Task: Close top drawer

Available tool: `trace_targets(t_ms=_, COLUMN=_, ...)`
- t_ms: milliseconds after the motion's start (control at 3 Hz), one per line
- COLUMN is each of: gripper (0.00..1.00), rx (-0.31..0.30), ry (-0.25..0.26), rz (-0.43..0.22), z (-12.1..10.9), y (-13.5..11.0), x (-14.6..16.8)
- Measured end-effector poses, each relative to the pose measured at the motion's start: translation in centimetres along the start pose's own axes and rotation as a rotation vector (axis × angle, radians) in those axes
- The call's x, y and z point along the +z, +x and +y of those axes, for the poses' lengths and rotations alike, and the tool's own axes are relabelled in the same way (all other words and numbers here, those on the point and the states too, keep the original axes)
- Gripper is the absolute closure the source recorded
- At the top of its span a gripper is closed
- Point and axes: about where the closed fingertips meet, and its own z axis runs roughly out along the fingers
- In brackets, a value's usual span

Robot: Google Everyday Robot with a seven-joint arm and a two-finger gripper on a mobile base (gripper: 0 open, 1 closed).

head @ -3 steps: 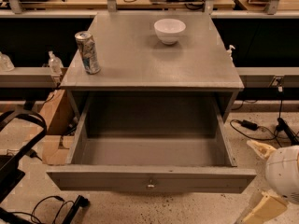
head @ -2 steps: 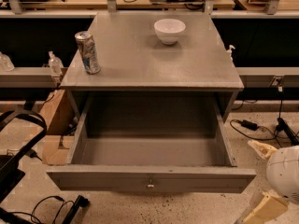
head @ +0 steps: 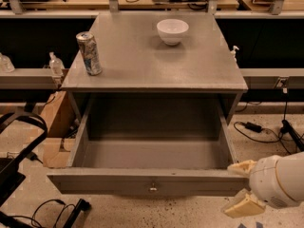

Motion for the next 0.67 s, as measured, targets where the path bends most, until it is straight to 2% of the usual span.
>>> trace_targets(t_ms=333, gripper=0.66, rx=0.018, ry=-0.006, rz=-0.014, z=0.72, y=0.94, x=1.89)
trace_targets(t_ms=667, gripper=0.89, rx=0.023, ry=0.012, rz=-0.013, z=1.05, y=1.58, x=1.56)
